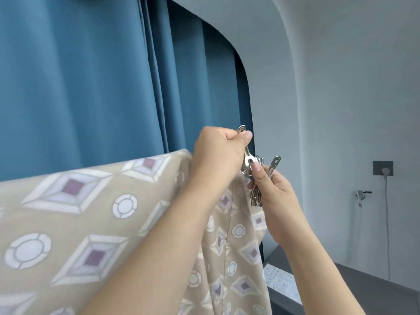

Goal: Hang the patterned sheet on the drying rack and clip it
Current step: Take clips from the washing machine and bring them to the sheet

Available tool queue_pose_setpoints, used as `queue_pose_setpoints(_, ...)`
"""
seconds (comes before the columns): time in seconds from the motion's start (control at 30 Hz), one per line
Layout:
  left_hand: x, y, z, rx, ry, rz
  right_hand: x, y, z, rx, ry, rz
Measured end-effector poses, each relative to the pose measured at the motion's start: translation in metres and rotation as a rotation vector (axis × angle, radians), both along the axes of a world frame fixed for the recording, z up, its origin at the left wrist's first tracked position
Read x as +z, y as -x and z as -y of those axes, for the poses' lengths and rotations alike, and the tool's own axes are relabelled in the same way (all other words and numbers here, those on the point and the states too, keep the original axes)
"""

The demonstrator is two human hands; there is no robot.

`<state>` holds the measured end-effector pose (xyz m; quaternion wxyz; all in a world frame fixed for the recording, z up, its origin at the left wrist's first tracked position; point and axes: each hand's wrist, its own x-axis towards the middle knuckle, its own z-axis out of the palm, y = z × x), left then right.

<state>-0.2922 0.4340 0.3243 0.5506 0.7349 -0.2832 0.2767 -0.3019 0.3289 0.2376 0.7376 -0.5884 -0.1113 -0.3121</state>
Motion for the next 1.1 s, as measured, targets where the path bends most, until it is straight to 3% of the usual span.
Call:
queue_pose_setpoints(0.13,0.020,0.011,-0.014,0.025,-0.033,0.041,0.016,-0.003,-0.012,0.127,0.001,0.047)
queue_pose_setpoints(0.27,0.046,0.022,-0.032,0.064,-0.097,-0.057,0.031,-0.002,-0.025,0.178,-0.006,0.087)
queue_pose_setpoints(0.5,0.073,0.033,-0.064,-0.116,-0.143,-0.161,0.048,0.001,-0.037,0.105,0.034,0.150)
queue_pose_setpoints(0.73,0.068,0.027,-0.066,-0.022,-0.190,0.013,0.047,-0.001,-0.043,0.073,0.092,0.188)
queue_pose_setpoints(0.9,0.077,0.030,-0.070,0.118,-0.237,0.143,0.043,-0.011,-0.037,-0.095,0.327,0.185)
queue_pose_setpoints(1.1,0.084,0.029,-0.078,0.264,-0.370,0.160,0.037,-0.013,-0.028,-0.176,0.572,0.171)
